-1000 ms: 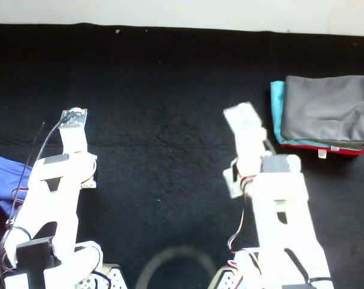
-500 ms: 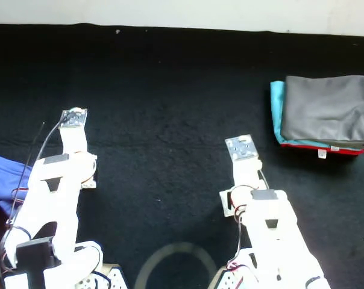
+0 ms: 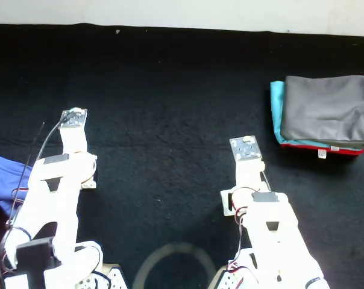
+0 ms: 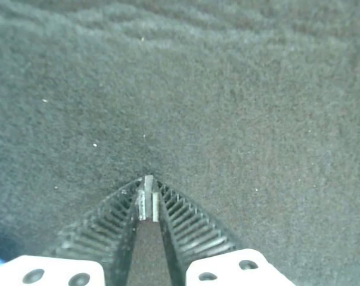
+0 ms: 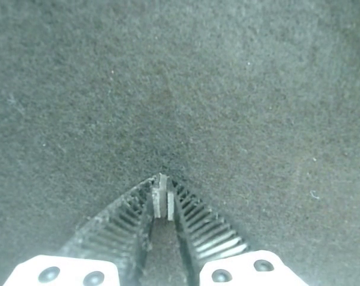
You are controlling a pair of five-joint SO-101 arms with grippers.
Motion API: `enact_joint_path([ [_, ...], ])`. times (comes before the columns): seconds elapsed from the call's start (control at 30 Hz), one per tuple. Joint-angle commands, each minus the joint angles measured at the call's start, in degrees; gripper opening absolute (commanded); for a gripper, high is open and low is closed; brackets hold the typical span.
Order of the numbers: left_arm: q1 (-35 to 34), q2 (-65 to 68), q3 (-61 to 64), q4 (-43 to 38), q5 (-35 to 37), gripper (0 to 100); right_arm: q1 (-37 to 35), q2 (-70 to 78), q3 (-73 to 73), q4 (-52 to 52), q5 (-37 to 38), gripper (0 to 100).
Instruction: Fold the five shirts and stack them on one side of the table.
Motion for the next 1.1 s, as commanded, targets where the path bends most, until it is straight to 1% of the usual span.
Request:
enact_joint_path([
  [0.0,0.1,-9.1,-0.4,6.5,0.6,1,1.1,-0.1,0.3,-0.8,-0.4,0.9],
  [0.13,0.2,-29.1,0.3,15.6,0.6,1,1.1,-0.1,0.3,-0.9,-0.4,0.9],
  [0.23,-0.7,-41.4,3.6,17.6,0.4,1,1.1,-0.1,0.3,-1.1,-0.4,0.9],
  [0.3,-1.6,-44.6,6.2,17.7,0.4,4,1.1,-0.1,0.3,-1.3,-0.4,0.9],
  [0.37,-3.0,-44.0,6.9,18.7,0.4,10,1.1,-0.1,0.3,-1.3,-0.4,0.9],
  [0.47,-7.4,-40.1,4.3,20.1,0.3,19,1.1,-0.1,0.3,-1.3,-0.4,0.9],
  [0.57,-13.7,-32.6,-1.8,18.6,-4.3,18,1.1,-0.1,0.3,-1.3,-0.5,0.9],
  [0.63,-17.5,-24.8,-6.7,17.4,-6.2,18,1.1,-0.1,0.3,-1.3,-0.5,0.9],
  [0.83,-26.2,0.7,-22.5,17.8,-6.9,18,1.1,-0.1,0.3,-1.3,-0.5,0.9],
  [0.93,-28.6,8.7,-27.2,17.8,-6.9,18,1.1,-0.1,0.3,-1.3,-0.5,0.9],
  [1.07,-29.1,13.3,-29.9,17.8,-6.9,18,1.1,-0.1,0.3,-1.3,-0.4,0.9],
])
